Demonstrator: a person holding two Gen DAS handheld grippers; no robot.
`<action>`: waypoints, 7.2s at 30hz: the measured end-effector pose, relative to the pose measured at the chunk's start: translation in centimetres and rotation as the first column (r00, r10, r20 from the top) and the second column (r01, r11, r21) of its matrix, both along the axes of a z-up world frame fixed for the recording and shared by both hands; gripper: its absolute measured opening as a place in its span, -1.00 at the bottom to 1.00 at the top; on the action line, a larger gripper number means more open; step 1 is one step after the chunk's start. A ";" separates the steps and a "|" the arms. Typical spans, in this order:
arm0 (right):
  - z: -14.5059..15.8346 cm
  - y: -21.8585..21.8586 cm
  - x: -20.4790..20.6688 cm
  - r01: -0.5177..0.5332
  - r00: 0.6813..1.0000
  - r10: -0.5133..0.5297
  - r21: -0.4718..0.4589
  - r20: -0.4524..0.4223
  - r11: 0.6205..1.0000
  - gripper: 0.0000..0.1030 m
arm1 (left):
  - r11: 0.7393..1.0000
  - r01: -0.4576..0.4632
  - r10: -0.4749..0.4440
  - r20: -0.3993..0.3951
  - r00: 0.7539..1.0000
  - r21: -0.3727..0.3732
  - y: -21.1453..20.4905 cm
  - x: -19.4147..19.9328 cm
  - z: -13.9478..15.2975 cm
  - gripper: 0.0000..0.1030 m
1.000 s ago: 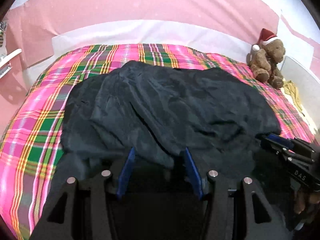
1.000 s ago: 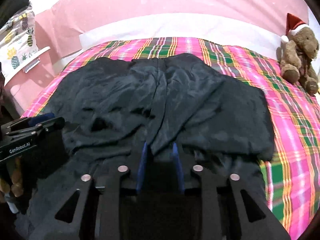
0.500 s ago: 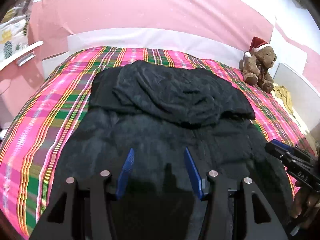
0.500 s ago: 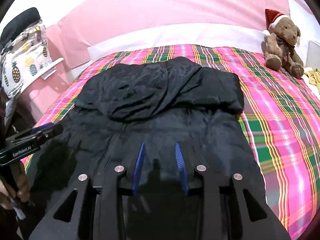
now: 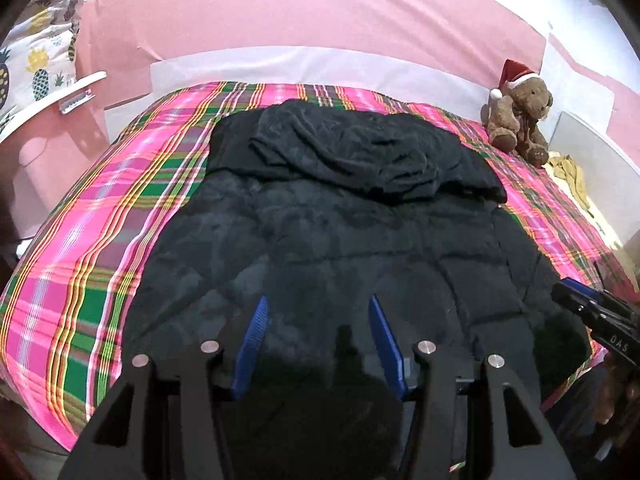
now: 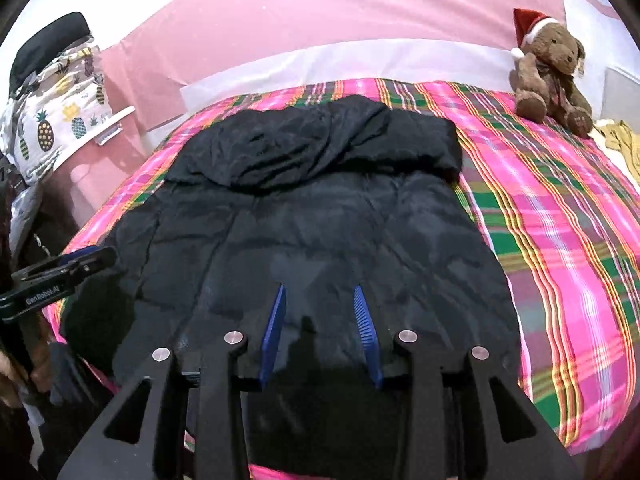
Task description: Fold large clothes
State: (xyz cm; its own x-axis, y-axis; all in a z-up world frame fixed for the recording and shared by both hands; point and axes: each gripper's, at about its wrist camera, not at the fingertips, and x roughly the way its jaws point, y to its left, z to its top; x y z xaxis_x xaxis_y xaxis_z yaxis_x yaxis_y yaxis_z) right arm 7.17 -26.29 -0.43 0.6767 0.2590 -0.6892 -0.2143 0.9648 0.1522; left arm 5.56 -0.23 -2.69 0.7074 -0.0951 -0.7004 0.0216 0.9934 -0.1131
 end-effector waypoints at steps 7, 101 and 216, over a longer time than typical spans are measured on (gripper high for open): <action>-1.7 -2.5 -0.7 0.060 0.997 -0.060 0.009 -0.050 0.998 -0.04 | 0.999 -0.029 0.030 -0.028 0.999 0.045 1.3 -0.8 -1.7 0.06; 8.1 -14.4 -7.9 0.105 0.989 -0.142 0.504 0.036 0.858 -0.75 | 0.962 -0.002 0.078 0.267 0.961 -0.273 10.3 -9.4 9.7 -0.67; 5.6 -9.5 25.0 0.198 0.980 -0.199 0.050 0.003 0.979 -0.24 | 0.984 -0.141 0.146 0.036 0.989 -0.105 11.8 27.5 4.0 0.33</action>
